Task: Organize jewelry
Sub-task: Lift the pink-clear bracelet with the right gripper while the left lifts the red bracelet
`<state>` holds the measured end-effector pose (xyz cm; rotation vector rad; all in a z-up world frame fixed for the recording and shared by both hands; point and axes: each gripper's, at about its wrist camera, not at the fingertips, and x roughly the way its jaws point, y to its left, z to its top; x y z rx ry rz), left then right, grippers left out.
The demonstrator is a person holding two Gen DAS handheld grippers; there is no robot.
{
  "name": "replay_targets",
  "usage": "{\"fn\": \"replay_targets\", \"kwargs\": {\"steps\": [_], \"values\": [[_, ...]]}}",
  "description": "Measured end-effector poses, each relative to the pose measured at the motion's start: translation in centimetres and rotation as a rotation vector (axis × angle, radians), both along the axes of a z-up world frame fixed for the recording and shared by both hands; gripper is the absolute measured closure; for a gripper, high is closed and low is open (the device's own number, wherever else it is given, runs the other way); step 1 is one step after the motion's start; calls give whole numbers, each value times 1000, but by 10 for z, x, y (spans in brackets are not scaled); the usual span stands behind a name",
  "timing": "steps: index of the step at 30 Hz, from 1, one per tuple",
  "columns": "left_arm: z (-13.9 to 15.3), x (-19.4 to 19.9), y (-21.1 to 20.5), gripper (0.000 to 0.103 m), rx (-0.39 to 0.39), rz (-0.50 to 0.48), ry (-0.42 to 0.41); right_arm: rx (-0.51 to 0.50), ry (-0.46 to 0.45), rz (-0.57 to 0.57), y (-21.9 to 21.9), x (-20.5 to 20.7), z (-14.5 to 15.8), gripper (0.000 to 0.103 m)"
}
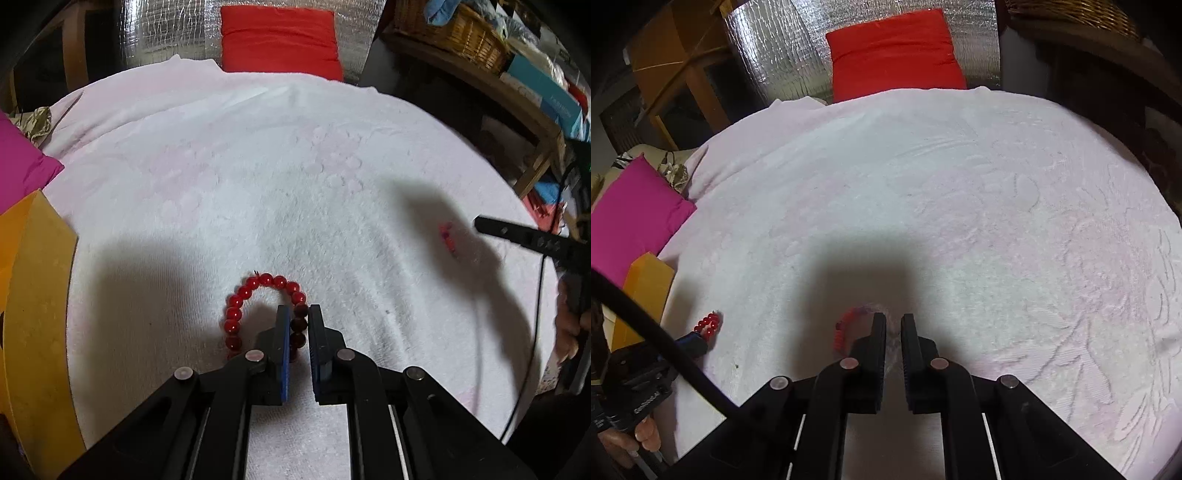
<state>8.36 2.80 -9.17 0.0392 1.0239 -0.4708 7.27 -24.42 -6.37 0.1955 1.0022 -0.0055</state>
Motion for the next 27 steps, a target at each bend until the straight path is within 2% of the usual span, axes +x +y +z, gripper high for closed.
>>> {"fn": "replay_targets", "kwargs": {"steps": [2,4,6,7,8,10,11,12,13,17,21,24,27], "values": [[-4,2,-3,80,5,-8,12,9,2,0,-5,-1,1,83],[-5,1,-9,77,25,-24,-8,28,8,2,-8,-1,0,73],[-5,-1,-15,77,58,-38,-33,23,10,4,-8,2,-2,73],[-4,-2,-16,78,67,-40,-38,10,19,12,-4,4,-5,73],[-4,-2,-17,87,60,-40,-36,-11,27,15,-4,4,-7,73],[-5,-1,-17,94,45,-40,-25,-53,40,15,3,8,-14,73],[-4,-2,-18,94,50,-39,-27,-82,45,20,7,10,-18,73],[-3,-2,-19,94,48,-39,-29,-131,29,32,13,11,-19,78],[-2,-3,-18,94,36,-40,-27,-169,10,45,20,11,-18,92],[14,-6,-14,94,-57,-50,-50,-210,-18,71,31,9,-17,94],[36,-15,-1,94,-154,-37,-85,-117,-65,39,18,5,-1,94],[53,-24,7,94,-194,-28,-131,5,-115,5,3,-1,15,94],[66,-31,13,94,-224,-25,-166,81,-164,-9,-6,-7,27,94]]}}
